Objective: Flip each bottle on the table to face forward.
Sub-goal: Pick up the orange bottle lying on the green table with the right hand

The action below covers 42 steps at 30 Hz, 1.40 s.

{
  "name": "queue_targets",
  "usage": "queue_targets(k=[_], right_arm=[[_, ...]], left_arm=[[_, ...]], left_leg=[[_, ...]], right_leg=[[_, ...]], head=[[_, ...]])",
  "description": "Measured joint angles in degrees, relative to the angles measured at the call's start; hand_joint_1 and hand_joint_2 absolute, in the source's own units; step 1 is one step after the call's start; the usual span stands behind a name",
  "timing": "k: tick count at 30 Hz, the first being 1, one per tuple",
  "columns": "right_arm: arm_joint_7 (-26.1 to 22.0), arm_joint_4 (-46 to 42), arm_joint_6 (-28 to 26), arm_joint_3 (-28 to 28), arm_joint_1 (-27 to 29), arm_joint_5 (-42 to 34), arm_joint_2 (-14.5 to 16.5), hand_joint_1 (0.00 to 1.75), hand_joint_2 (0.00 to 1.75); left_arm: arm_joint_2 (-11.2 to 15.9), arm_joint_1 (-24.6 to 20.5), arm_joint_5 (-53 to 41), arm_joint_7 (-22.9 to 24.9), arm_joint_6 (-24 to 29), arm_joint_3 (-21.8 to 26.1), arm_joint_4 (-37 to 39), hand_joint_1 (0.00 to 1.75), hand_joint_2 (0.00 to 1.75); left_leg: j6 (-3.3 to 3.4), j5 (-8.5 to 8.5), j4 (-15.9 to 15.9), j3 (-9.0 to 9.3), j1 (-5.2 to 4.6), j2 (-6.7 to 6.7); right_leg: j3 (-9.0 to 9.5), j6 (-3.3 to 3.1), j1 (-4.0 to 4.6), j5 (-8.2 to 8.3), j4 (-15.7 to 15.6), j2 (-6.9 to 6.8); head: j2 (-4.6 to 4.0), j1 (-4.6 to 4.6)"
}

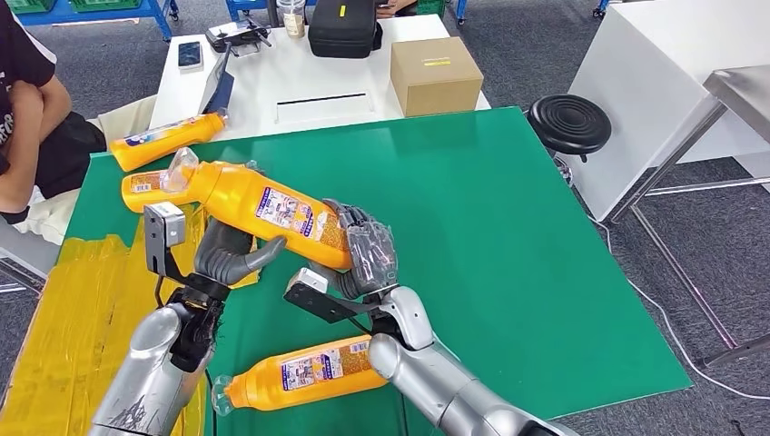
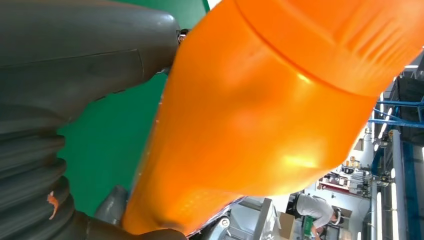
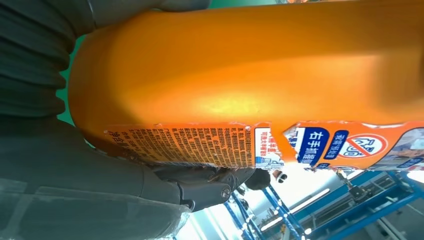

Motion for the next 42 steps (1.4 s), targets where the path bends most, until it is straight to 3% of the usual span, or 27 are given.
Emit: queue_targets(k=[14,23,40,41,42], right_arm=[[0.83,1.77,-0.02,0.79,-0.21,3.67,0.61,1.75,1.75],[-0.01,2.85,-0.02,0.38,0.08,5.9,1.45,1.75,1.75],[0.08,4.16,-0.04,-0.63,0.08,6.57,2.38,1.75,1.75],[0.08,4.24,-0.03,-0.63,0.07,6.47,2.39,1.75,1.75],[0.07,4.32,-0.03,-0.64,0.06,6.38,2.42,1.75,1.75]], left_arm=[[0.13,-0.27,6.6,0.14,-2.7,0.05,2.15,0.0,1.75],[-0.18,-0.6,22.26,5.08,-7.3,2.74,2.85,0.0,1.75],[-0.88,-0.6,23.08,5.4,-7.03,3.57,3.34,0.01,1.75],[-0.93,-0.59,23.06,5.38,-6.83,3.57,3.34,0.21,1.75],[-1.01,-0.58,23.03,5.33,-6.63,3.57,3.34,0.55,1.75]], left_leg=[[-0.01,0.0,0.0,-0.04,-0.01,0.0],[-0.01,0.01,0.0,-0.03,0.0,0.01],[-0.01,0.01,0.0,-0.04,0.0,0.02],[-0.01,0.01,0.0,-0.04,0.0,0.02],[-0.01,0.01,0.0,-0.04,0.0,0.02]], right_leg=[[-0.03,0.0,-0.01,0.0,0.0,0.0],[-0.04,0.0,0.0,0.0,0.0,0.01],[-0.05,0.0,-0.01,0.0,0.0,0.02],[-0.05,0.0,-0.01,0.0,0.0,0.02],[-0.05,0.0,-0.01,0.0,0.0,0.02]], head=[[0.0,-0.01],[0.0,-0.01],[0.0,0.0],[0.0,0.0],[0.0,-0.01]])
